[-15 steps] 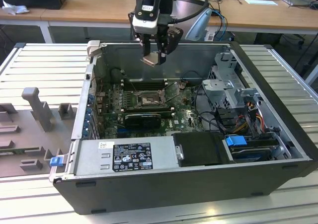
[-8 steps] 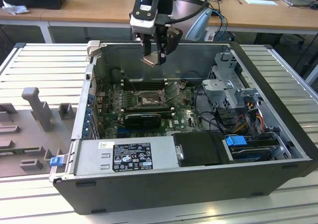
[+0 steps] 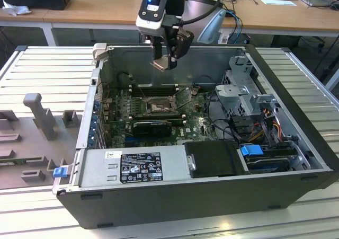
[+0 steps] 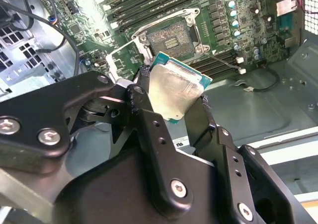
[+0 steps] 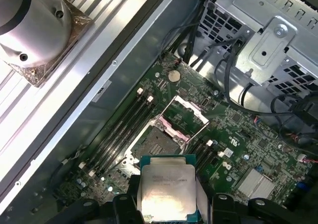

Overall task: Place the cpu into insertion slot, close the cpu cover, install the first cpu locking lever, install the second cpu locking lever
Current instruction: 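Place the cpu into insertion slot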

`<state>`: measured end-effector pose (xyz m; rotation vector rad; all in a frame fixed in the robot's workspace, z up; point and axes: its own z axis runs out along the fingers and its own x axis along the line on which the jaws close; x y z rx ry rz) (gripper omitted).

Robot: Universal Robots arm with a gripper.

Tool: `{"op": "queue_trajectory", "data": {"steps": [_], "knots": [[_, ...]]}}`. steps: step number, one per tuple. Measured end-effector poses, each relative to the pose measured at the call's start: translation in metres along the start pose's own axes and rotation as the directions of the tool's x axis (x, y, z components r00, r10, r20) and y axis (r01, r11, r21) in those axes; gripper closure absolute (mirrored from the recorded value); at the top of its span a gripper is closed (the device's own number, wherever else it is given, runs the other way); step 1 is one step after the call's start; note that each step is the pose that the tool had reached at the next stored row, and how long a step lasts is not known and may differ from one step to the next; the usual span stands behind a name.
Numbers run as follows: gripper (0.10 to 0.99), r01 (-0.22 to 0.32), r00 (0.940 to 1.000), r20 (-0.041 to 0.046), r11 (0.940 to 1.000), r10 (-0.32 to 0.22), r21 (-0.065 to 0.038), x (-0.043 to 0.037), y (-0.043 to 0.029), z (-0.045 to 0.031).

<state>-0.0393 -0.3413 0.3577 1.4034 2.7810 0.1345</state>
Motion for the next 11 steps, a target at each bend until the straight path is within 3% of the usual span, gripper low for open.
{"op": "queue_trajectory", "data": {"steps": [4, 11], "knots": [[0.561, -0.069, 0.9976, 0.0066, 0.9976, 0.069, -0.001, 0.0, 0.0, 0.0004], [0.561, -0.208, 0.978, 0.0184, 0.9782, 0.208, -0.005, 0.0, -0.0001, 0.0013]]}}
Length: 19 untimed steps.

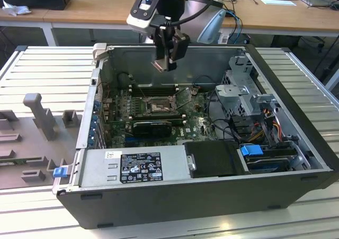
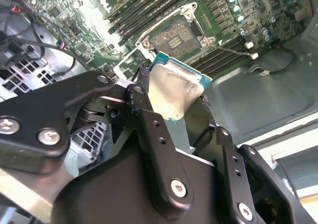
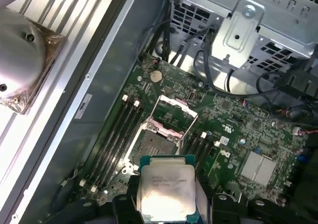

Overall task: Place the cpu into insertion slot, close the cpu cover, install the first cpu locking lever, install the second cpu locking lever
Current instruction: 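Place the cpu into insertion slot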

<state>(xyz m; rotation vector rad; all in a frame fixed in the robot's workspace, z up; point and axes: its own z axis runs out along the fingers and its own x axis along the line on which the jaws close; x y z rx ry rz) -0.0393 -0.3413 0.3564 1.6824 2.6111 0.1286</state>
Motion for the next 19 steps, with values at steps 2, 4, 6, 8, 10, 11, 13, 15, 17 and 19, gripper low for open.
{"op": "queue_trajectory", "data": {"steps": [2, 4, 6, 8, 10, 11, 13, 15, 17, 19], "knots": [[0.561, -0.034, 0.9994, 0.0029, 0.9994, 0.034, -0.001, 0.0, 0.0, 0.0002], [0.561, -0.059, 0.9982, 0.0051, 0.9983, 0.059, -0.001, 0.0, 0.0, 0.0003], [0.561, -0.083, 0.9965, 0.0072, 0.9965, 0.083, -0.002, 0.0, 0.0, 0.0004], [0.561, -0.107, 0.9942, 0.0092, 0.9943, 0.107, -0.002, 0.0, 0.0, 0.0005], [0.561, -0.141, 0.9899, 0.0121, 0.99, 0.141, -0.003, 0.0, -0.0001, 0.0006], [0.561, -0.156, 0.9876, 0.0134, 0.9877, 0.156, -0.004, 0.0, -0.0001, 0.0007], [0.561, -0.182, 0.9831, 0.0156, 0.9832, 0.182, -0.005, 0.0, -0.0001, 0.0008], [0.561, -0.216, 0.9763, 0.0184, 0.9765, 0.216, -0.006, 0.0, -0.0001, 0.0009], [0.561, -0.246, 0.9689, 0.021, 0.9692, 0.246, -0.007, 0.0, -0.0001, 0.001], [0.561, -0.273, 0.9616, 0.0232, 0.9618, 0.274, -0.008, 0.0, -0.0001, 0.0011]]}}
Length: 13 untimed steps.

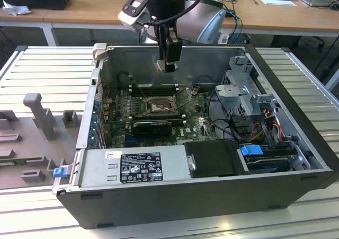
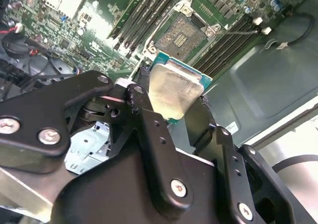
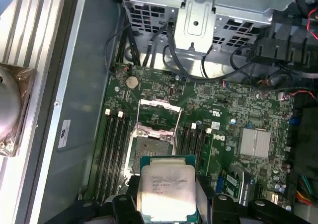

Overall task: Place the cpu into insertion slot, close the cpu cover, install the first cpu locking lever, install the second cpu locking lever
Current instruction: 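Place the cpu into insertion slot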

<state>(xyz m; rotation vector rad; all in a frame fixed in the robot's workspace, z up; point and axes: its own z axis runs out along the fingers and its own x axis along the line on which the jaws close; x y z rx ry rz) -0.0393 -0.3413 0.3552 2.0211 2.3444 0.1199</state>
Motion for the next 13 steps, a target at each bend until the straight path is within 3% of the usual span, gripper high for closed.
{"op": "queue_trajectory", "data": {"steps": [7, 13], "knots": [[0.561, -0.074, 0.9972, 0.0065, 0.9973, 0.074, -0.002, 0.0, 0.0, 0.0002], [0.561, -0.134, 0.9909, 0.0116, 0.991, 0.134, -0.003, 0.0, 0.0, 0.0004]]}}
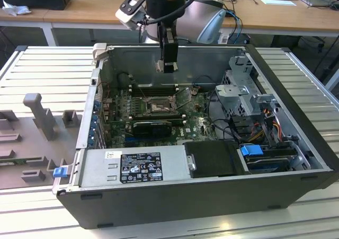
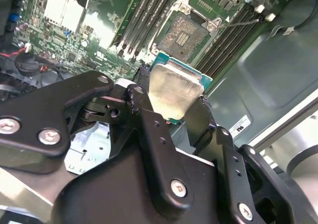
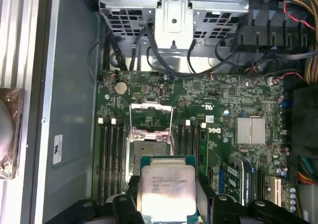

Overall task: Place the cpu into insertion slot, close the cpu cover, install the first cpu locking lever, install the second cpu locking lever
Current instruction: 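Place the cpu into insertion slot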

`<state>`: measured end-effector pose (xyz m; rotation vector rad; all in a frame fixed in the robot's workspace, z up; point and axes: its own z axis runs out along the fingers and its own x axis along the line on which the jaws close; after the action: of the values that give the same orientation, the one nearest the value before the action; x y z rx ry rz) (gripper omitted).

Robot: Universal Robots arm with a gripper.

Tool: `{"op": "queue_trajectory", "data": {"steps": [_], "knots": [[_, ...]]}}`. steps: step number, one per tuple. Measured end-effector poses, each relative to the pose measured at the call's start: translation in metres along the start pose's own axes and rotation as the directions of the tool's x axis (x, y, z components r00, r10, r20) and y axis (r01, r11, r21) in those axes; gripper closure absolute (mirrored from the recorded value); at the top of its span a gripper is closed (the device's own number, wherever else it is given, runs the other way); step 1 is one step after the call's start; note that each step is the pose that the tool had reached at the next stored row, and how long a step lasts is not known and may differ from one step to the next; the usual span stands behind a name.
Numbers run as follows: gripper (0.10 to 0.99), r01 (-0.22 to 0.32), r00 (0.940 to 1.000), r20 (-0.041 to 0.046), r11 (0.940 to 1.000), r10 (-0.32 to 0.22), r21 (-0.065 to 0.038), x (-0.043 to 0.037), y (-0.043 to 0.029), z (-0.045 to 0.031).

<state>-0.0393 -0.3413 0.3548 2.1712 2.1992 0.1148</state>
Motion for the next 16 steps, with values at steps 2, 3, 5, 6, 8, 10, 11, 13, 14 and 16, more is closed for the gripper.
{"op": "queue_trajectory", "data": {"steps": [2, 3, 5, 6, 8, 10, 11, 13, 14, 16], "knots": [[0.561, -0.028, 0.9996, 0.0024, 0.9996, 0.028, -0.001, 0.0, 0.0, 0.0001], [0.561, -0.045, 0.999, 0.0039, 0.999, 0.045, -0.001, 0.0, 0.0, 0.0002], [0.561, -0.071, 0.9975, 0.0062, 0.9975, 0.071, -0.001, 0.0, 0.0, 0.0002], [0.561, -0.078, 0.9969, 0.0068, 0.9969, 0.078, -0.002, 0.0, 0.0, 0.0003], [0.561, -0.094, 0.9955, 0.0082, 0.9956, 0.094, -0.002, 0.0, 0.0, 0.0003], [0.561, -0.111, 0.9937, 0.0096, 0.9938, 0.111, -0.003, 0.0, 0.0, 0.0005], [0.561, -0.12, 0.9927, 0.0103, 0.9927, 0.12, -0.003, 0.0, -0.0001, 0.0005], [0.561, -0.134, 0.9909, 0.0115, 0.991, 0.134, -0.003, 0.0, -0.0001, 0.0006], [0.561, -0.141, 0.9899, 0.0121, 0.99, 0.141, -0.003, 0.0, -0.0001, 0.0007], [0.561, -0.158, 0.9874, 0.0135, 0.9874, 0.158, -0.004, 0.0, -0.0001, 0.0009]]}}
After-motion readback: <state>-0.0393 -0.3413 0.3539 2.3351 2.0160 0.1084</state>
